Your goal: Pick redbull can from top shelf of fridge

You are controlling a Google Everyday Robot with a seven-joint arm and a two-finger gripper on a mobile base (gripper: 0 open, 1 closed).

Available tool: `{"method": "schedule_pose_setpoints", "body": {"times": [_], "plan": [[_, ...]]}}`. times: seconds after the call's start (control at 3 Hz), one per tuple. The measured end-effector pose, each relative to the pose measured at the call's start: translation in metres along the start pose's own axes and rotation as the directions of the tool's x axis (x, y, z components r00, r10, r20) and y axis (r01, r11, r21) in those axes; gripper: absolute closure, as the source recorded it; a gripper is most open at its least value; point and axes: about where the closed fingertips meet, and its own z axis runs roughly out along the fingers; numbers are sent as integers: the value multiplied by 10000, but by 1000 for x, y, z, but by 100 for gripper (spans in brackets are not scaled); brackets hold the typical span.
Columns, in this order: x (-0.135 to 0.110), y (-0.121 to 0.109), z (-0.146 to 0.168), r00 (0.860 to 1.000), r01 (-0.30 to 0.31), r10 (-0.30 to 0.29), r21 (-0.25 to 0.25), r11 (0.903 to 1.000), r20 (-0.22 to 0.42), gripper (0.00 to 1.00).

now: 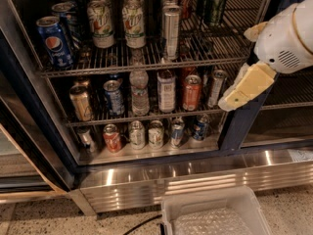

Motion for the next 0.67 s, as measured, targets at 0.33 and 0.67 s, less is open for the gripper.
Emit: {"method": "schedule_pose_setpoints", "body": {"times": [0.33, 0.67], "plan": [[0, 0, 0, 10000, -1, 1, -7, 10000, -1, 0], [-11, -7, 14, 9962, -557, 541, 213, 9982, 679, 0]]}}
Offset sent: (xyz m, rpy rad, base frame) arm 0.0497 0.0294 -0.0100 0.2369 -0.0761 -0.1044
